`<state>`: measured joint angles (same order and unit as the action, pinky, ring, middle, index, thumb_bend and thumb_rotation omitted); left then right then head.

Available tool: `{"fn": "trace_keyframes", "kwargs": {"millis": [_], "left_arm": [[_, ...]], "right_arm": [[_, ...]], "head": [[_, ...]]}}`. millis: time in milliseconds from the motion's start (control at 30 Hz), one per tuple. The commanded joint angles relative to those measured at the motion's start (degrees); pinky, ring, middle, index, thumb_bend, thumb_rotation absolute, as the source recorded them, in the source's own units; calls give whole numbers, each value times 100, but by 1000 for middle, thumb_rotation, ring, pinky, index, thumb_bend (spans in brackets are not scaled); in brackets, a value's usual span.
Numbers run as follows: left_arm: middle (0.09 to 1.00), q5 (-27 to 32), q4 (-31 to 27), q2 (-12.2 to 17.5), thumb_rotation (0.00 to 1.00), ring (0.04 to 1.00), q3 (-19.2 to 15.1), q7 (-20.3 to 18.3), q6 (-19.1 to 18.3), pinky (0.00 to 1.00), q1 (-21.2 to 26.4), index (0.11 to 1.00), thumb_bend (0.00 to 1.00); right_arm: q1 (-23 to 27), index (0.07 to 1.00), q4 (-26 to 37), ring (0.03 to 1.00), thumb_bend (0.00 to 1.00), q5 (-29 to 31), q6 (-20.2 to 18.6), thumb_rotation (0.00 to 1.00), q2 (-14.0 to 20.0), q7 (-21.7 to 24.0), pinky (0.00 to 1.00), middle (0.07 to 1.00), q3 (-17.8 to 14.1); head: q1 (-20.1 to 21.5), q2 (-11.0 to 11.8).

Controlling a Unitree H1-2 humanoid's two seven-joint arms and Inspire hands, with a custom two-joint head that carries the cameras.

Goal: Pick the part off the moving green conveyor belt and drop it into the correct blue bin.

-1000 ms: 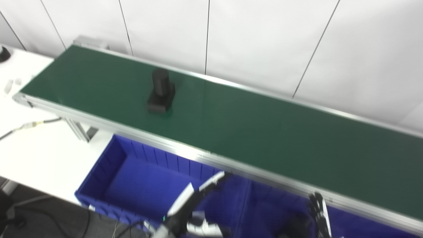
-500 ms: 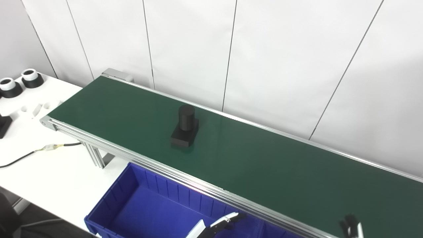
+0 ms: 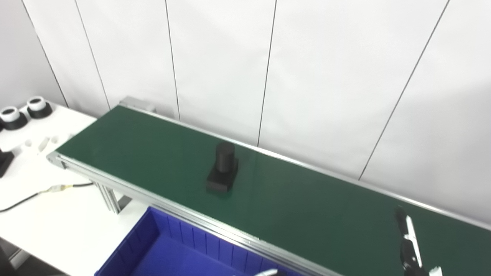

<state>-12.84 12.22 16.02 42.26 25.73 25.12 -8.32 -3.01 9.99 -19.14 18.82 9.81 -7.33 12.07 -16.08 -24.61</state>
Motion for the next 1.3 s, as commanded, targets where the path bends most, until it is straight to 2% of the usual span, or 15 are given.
{"fn": "trace_keyframes", "kwargs": {"millis": [0,133,267,367,600,733,833,1000,1233,1267], "left_arm": [[895,-95,-68,65,471,864,45,219,181,785,154,849,837],[893,-91,-36,116,470,861,144,291,181,775,200,849,832],[894,-37,-14,153,467,860,208,314,181,773,228,848,830],[896,3,9,166,466,863,233,308,181,778,247,848,831],[893,48,26,159,459,859,266,343,181,769,245,844,834],[896,77,14,163,459,863,251,313,181,775,223,843,839],[898,106,-9,190,462,865,253,267,181,775,223,847,837],[907,152,-25,211,461,872,254,220,181,781,196,853,840],[922,171,-48,290,441,891,330,237,181,806,216,868,823],[922,172,-46,300,441,890,343,252,181,802,220,868,825]], "right_arm": [[250,955,86,907,807,-93,-265,752,-97,174,863,924,-49],[550,937,152,883,804,-158,-719,712,-154,507,795,905,-24],[939,925,195,882,799,-157,-1187,593,-237,880,792,907,32],[1137,917,126,875,790,-202,-1385,530,-277,1021,765,905,46],[1617,922,-155,883,828,-541,-1940,586,-358,1250,767,918,129],[1873,920,-436,858,863,-587,-2023,556,-458,1267,744,905,159],[2109,917,-756,842,885,-693,-2009,550,-567,1199,736,892,206],[2414,931,-1170,863,933,-833,-2111,559,-735,1163,767,906,259],[2833,944,-1949,866,940,-1144,-2183,576,-973,881,733,927,320],[2877,939,-2040,855,944,-1165,-2158,574,-994,838,704,923,325]], "head": [[36,-5],[139,19],[269,75],[306,76],[397,86],[488,93],[717,55],[847,40],[1341,-46],[1341,-46]]}}
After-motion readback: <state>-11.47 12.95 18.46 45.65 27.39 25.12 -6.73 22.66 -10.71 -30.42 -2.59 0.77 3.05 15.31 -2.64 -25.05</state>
